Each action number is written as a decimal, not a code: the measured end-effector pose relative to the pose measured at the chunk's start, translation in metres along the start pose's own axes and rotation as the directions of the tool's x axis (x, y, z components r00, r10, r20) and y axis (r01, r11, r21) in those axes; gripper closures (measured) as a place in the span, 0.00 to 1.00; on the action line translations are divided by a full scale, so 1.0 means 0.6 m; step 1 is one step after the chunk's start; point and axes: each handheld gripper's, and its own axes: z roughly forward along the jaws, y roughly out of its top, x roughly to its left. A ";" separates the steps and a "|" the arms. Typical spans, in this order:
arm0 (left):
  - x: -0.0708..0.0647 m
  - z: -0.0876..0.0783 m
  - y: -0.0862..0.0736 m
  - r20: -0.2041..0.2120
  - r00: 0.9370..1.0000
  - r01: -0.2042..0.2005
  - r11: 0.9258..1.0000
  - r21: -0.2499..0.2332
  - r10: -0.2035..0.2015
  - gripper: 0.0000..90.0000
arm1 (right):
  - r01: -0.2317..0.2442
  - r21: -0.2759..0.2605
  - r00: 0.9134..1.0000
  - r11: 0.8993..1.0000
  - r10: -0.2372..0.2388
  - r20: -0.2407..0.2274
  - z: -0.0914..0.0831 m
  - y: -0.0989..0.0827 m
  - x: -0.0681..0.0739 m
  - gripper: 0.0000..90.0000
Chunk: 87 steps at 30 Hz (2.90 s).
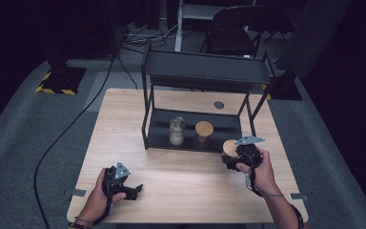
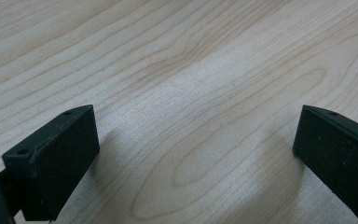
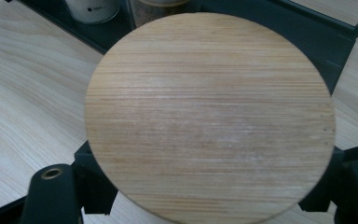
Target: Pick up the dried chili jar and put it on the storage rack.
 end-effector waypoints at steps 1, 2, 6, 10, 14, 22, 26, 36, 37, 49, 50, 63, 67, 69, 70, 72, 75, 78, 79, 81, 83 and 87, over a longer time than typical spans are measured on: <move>0.000 0.000 0.000 0.000 1.000 0.000 1.000 0.000 0.000 0.00 | -0.001 0.000 1.000 1.000 0.001 0.001 0.000 0.002 0.000 0.28; 0.000 0.000 0.000 0.000 1.000 0.000 1.000 0.000 0.000 0.00 | -0.003 -0.001 1.000 1.000 0.003 0.004 0.001 0.004 -0.001 0.28; 0.000 0.000 0.000 0.000 1.000 0.000 1.000 0.000 0.000 0.00 | -0.010 0.000 1.000 1.000 0.010 0.012 0.004 0.011 -0.003 0.28; 0.000 0.000 0.000 0.000 1.000 0.001 1.000 0.000 -0.001 0.00 | -0.018 -0.002 1.000 1.000 0.018 0.020 0.008 0.016 -0.005 0.28; 0.000 0.000 0.000 0.000 1.000 0.000 1.000 0.000 0.000 0.00 | -0.026 0.001 0.999 1.000 0.026 0.035 0.014 0.026 -0.007 0.28; 0.000 0.000 0.000 0.000 1.000 0.000 1.000 0.000 0.000 0.00 | -0.038 0.001 0.999 0.999 0.038 0.032 0.026 0.039 -0.007 0.28; 0.000 0.000 0.000 0.000 1.000 0.000 1.000 0.000 0.000 0.00 | -0.044 0.001 0.998 0.999 0.044 0.038 0.033 0.048 -0.009 0.28; 0.000 0.000 0.000 0.000 1.000 0.000 1.000 0.000 0.000 0.00 | -0.056 0.001 0.997 0.998 0.056 0.059 0.050 0.067 -0.014 0.28; 0.000 0.000 0.000 0.000 1.000 0.000 1.000 0.000 0.000 0.00 | -0.058 0.002 0.996 0.998 0.058 0.068 0.051 0.068 -0.015 0.28; 0.000 0.000 0.000 0.000 1.000 0.000 1.000 0.000 0.000 0.00 | -0.073 0.003 0.995 0.997 0.072 0.074 0.065 0.083 -0.022 0.28; 0.000 0.000 0.000 0.000 1.000 0.000 1.000 0.000 0.000 0.00 | -0.075 0.003 0.994 0.997 0.074 0.076 0.066 0.084 -0.023 0.28; 0.000 0.000 0.000 0.000 1.000 0.000 1.000 0.000 0.000 0.00 | -0.092 0.010 0.991 0.996 0.091 0.100 0.085 0.094 -0.032 0.28; 0.000 0.000 0.000 0.000 1.000 0.000 1.000 0.000 0.000 0.00 | -0.092 0.013 0.990 0.996 0.090 0.104 0.091 0.097 -0.034 0.28; 0.000 0.000 0.000 0.000 1.000 0.000 1.000 0.000 0.000 0.00 | -0.093 0.015 0.990 0.996 0.091 0.105 0.094 0.099 -0.035 0.28; 0.000 0.000 0.000 0.000 1.000 0.000 1.000 0.000 0.000 0.00 | -0.093 0.016 0.990 0.996 0.091 0.105 0.096 0.100 -0.036 0.28; 0.000 0.000 0.000 0.000 1.000 0.000 1.000 0.000 0.000 0.00 | -0.096 0.016 0.990 0.995 0.093 0.109 0.099 0.101 -0.037 0.28; 0.000 0.000 0.000 0.000 1.000 0.000 1.000 0.000 0.000 0.00 | -0.100 0.019 0.989 0.995 0.097 0.109 0.103 0.101 -0.040 0.28; 0.000 0.000 0.000 0.000 1.000 0.000 1.000 0.000 0.000 0.00 | -0.100 0.023 0.989 0.995 0.097 0.112 0.108 0.100 -0.042 0.28; 0.000 0.000 0.000 0.000 1.000 0.000 1.000 0.000 0.000 0.00 | -0.103 0.025 0.989 0.994 0.099 0.112 0.109 0.100 -0.043 0.28; 0.000 0.000 0.000 0.000 1.000 0.000 1.000 0.000 0.000 0.00 | -0.109 0.025 0.988 0.994 0.105 0.116 0.113 0.100 -0.045 0.28; 0.000 0.000 0.000 0.000 1.000 0.000 1.000 0.000 0.000 0.00 | -0.113 0.027 0.988 0.993 0.109 0.110 0.117 0.099 -0.046 0.28; 0.000 0.000 0.000 0.000 1.000 0.000 1.000 0.000 0.000 0.00 | -0.117 0.031 0.987 0.993 0.113 0.111 0.122 0.098 -0.048 0.28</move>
